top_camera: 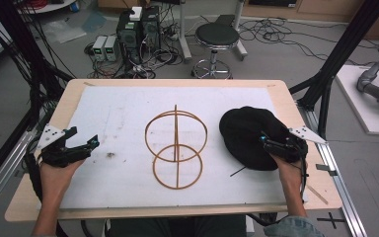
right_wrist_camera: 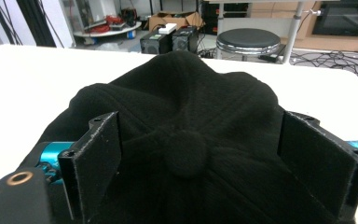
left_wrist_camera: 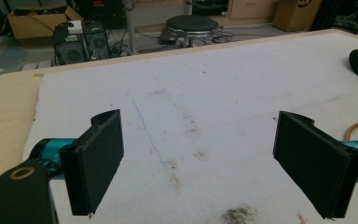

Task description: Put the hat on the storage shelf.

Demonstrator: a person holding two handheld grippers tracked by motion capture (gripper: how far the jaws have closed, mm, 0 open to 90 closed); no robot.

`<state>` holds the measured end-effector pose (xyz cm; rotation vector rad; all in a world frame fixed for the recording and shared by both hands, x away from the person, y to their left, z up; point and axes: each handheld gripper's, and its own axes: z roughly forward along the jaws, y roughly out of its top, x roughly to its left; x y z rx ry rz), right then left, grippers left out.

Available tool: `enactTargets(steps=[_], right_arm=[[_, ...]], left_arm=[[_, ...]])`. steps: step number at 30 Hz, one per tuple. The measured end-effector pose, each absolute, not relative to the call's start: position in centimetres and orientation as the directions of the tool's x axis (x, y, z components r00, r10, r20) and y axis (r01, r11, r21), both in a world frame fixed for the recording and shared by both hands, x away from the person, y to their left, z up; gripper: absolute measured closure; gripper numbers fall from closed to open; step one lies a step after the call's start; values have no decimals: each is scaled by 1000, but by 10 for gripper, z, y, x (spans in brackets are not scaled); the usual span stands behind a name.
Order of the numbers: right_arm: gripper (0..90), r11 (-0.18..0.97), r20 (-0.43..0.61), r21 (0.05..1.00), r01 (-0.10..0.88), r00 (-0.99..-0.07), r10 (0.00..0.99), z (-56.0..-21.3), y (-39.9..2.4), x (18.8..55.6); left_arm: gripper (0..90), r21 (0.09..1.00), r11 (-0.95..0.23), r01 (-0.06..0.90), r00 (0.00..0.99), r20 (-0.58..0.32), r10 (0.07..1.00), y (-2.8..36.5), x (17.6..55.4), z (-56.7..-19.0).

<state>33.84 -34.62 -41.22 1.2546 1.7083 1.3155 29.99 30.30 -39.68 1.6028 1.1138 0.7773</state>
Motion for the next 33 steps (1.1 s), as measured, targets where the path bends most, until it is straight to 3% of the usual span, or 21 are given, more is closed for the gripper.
enactTargets(steps=[6,11,15,16,19,20,25,26,33], right_arm=[[174,126,-11,939,320,-338,941,-413,-337,343],[199,127,-11,932,339,-323,946,-415,-337,346],[273,150,-34,921,359,-311,950,-418,-335,349],[334,156,-41,916,371,-299,953,-418,-333,349],[390,160,-51,916,368,-290,956,-419,-333,349],[451,164,-57,914,370,-283,957,-419,-334,348],[562,177,-74,913,368,-276,958,-419,-333,348],[620,181,-81,912,368,-272,959,-419,-332,348],[670,172,-75,915,365,-265,961,-416,-332,346]], left_arm=[[166,953,-76,294,375,-42,926,304,299,-398],[167,954,-68,292,378,-50,924,305,298,-398],[167,955,-52,293,372,-64,926,307,297,-399],[167,956,-47,291,371,-68,926,308,296,-399],[167,957,-47,287,368,-65,927,308,295,-398],[167,957,-44,285,367,-67,928,308,295,-398],[167,957,-50,285,371,-63,926,308,295,-398],[168,957,-49,285,371,-63,926,308,295,-398],[169,958,-45,282,368,-64,927,309,295,-397]])
